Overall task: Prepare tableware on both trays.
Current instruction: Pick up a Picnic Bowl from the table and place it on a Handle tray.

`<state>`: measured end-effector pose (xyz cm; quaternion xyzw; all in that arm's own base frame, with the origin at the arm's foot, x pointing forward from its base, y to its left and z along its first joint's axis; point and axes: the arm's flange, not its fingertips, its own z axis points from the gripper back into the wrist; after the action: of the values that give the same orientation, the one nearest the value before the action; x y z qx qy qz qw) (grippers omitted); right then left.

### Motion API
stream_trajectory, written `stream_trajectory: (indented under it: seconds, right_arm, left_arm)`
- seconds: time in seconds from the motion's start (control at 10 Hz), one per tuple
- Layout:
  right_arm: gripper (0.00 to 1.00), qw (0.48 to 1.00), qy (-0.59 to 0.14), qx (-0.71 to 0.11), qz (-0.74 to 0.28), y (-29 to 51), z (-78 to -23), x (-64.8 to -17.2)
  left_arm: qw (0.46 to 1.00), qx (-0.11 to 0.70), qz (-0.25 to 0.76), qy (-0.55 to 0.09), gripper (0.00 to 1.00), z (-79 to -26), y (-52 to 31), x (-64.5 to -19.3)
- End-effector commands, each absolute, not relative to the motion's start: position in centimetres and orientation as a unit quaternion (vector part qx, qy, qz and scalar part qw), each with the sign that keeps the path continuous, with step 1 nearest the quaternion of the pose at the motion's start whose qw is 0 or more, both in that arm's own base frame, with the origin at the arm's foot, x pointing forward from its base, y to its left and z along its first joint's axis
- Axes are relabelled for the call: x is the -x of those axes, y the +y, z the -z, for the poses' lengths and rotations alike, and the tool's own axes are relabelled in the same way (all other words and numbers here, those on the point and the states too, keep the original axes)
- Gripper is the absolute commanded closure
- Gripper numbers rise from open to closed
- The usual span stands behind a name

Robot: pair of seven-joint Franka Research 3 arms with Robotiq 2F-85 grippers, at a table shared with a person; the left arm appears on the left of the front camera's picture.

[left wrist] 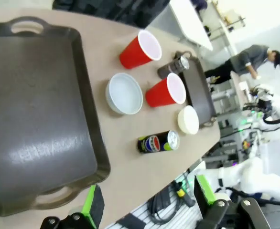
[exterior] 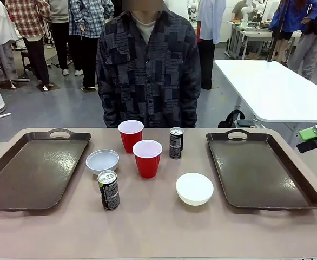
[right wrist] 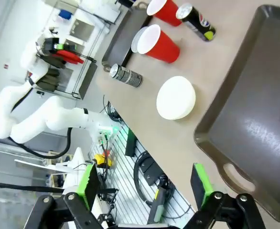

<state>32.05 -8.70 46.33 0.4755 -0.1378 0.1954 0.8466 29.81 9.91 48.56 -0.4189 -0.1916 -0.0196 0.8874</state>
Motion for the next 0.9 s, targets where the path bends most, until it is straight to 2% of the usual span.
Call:
stream_trajectory:
  seconds: [0.0, 0.3, 0.8]
  right_arm:
    - [0.00, 0.858, -0.130, -0.459, -0.191, -9.0, -46.2, -32.6]
    - [0.00, 0.863, -0.137, -0.460, -0.156, -10.6, -45.7, -32.6]
    - [0.00, 0.869, -0.152, -0.451, -0.138, -12.1, -46.6, -31.2]
  left_arm:
    - [0.874, 0.439, 0.026, -0.209, 0.00, -48.1, 10.8, -28.7]
    - [0.865, 0.455, 0.034, -0.211, 0.00, -48.0, 11.8, -27.9]
    - [0.871, 0.463, 0.067, -0.151, 0.00, -48.2, 11.0, -27.1]
